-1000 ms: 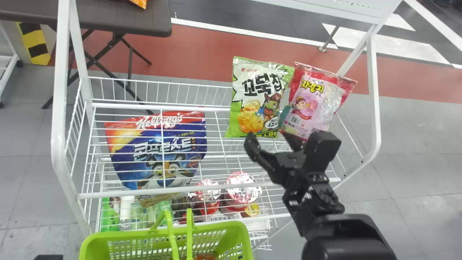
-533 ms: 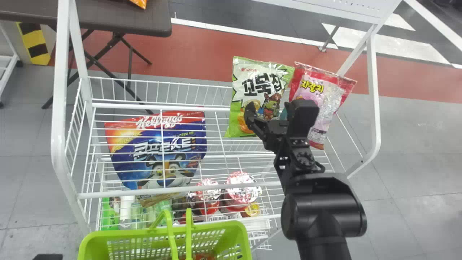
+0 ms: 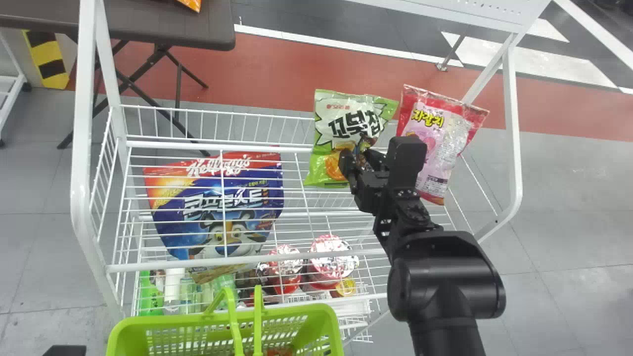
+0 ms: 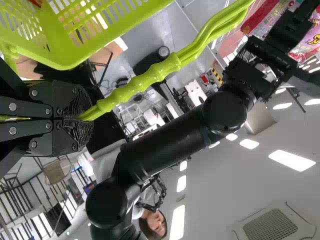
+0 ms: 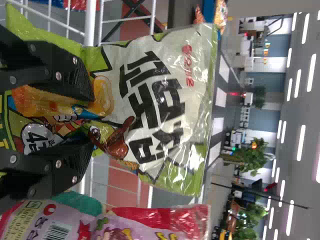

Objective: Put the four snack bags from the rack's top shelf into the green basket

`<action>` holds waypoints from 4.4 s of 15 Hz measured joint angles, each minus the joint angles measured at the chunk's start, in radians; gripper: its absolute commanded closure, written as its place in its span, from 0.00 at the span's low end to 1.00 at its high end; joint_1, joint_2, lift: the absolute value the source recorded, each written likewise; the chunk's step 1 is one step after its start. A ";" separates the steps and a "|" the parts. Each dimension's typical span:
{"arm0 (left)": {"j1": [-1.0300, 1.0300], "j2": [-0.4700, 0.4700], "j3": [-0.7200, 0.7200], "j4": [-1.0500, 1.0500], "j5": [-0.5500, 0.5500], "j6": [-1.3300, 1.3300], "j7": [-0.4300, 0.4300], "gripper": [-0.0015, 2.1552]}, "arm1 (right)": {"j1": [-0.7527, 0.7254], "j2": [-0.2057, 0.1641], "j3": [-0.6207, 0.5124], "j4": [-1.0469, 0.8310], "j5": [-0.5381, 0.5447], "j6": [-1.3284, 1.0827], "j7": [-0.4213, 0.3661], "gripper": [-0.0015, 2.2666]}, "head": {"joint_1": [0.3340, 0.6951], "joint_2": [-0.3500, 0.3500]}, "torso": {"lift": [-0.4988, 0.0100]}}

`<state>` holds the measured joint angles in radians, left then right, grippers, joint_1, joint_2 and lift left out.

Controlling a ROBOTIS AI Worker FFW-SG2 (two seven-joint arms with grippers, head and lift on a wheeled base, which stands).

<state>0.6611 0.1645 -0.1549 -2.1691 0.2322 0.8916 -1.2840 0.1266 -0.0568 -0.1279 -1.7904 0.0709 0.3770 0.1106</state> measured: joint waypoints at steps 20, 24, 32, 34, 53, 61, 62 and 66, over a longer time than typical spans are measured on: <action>0.006 -0.016 0.002 0.000 -0.002 -0.014 -0.001 0.96 | 0.596 0.056 -0.358 -0.834 -0.540 1.187 0.388 0.90 | 1.00 0.00 | 0.98; 0.011 -0.016 -0.002 0.000 -0.002 -0.023 -0.004 0.96 | 0.598 0.045 -0.218 -0.807 -0.452 1.190 0.366 0.90 | 1.00 0.00 | 0.98; 0.017 -0.014 -0.002 -0.004 -0.001 -0.036 -0.004 0.96 | 0.597 0.002 -0.130 -0.795 -0.352 1.190 0.340 0.02 | 1.00 0.00 | 0.98; 0.019 -0.014 -0.002 -0.006 -0.001 -0.036 -0.004 0.96 | 0.597 0.004 -0.132 -0.780 -0.347 1.094 0.326 0.03 | 1.00 0.00 | 0.98; 0.014 -0.005 -0.002 -0.007 -0.006 -0.034 0.005 0.96 | -0.143 -0.020 -0.197 0.071 0.083 0.256 -0.117 0.89 | 1.00 0.00 | 0.98; 0.012 -0.003 -0.003 -0.005 -0.005 -0.033 0.006 0.96 | -0.008 -0.014 -0.217 -0.110 -0.019 0.186 -0.089 0.93 | 1.00 0.00 | 0.98; 0.012 -0.004 -0.004 -0.006 -0.005 -0.033 0.007 0.96 | 0.032 -0.013 -0.217 -0.173 -0.046 0.191 -0.081 0.93 | 1.00 0.00 | 0.98; 0.014 -0.005 -0.005 -0.009 -0.006 -0.033 0.006 0.96 | 0.218 -0.006 -0.225 -0.465 -0.188 0.319 -0.013 0.93 | 1.00 0.00 | 0.98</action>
<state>0.6756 0.1590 -0.1595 -2.1785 0.2264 0.8584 -1.2778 0.3441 -0.0627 -0.3530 -2.2555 -0.1172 0.6961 0.0981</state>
